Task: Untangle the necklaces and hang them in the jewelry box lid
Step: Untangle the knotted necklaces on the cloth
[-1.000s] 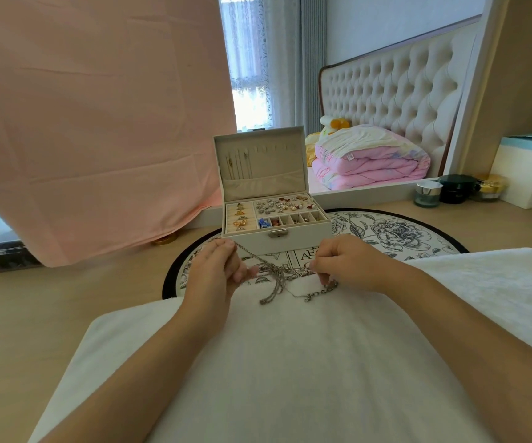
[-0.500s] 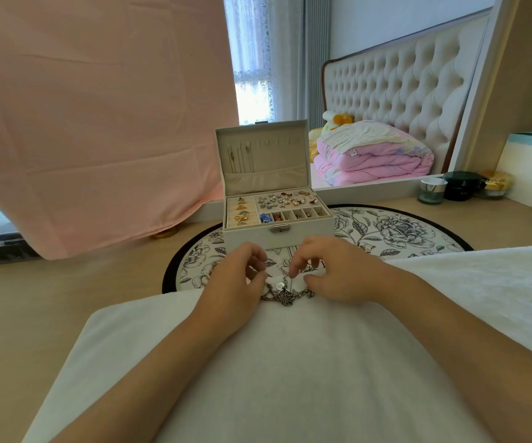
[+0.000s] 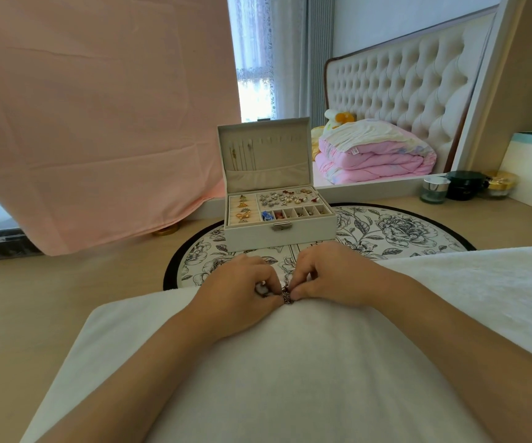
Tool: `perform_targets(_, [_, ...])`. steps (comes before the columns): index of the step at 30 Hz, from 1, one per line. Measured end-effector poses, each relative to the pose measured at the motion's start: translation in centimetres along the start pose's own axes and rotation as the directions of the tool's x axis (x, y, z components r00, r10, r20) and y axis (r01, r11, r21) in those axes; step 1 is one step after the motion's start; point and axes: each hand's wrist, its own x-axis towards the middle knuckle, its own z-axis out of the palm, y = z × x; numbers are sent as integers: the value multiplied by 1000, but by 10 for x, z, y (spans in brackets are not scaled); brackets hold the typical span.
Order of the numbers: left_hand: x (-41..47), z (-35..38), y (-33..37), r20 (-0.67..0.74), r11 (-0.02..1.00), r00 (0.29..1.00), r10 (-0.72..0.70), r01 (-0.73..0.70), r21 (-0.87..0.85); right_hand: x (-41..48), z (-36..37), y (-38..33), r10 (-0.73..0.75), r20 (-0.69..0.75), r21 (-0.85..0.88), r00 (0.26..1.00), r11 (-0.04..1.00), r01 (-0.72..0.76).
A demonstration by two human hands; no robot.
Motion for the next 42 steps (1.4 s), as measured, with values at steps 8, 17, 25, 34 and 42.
perform_targets(8, [-4, -4, 5, 11, 999, 1000, -11, 12, -44, -3, 2, 0, -25, -23, 11, 999, 1000, 25])
perform_targets(17, [-3, -1, 16, -2, 869, 991, -132, 114, -482, 2, -1, -3, 56, -40, 410, 998, 911, -34])
perform_targets(25, [3, -2, 29, -127, 749, 942, -311, 161, -643, 2, -7, -8, 28, -98, 486, 995, 874, 24])
perform_targets(34, [11, -16, 38, 182, 399, 898, -400, 349, -848, -3, -16, -13, -55, 62, 590, 997, 807, 8])
perform_targets(42, [6, -12, 24, 49, 712, 967, -249, 217, -668, 4, -8, -15, 42, -154, 697, 987, 713, 78])
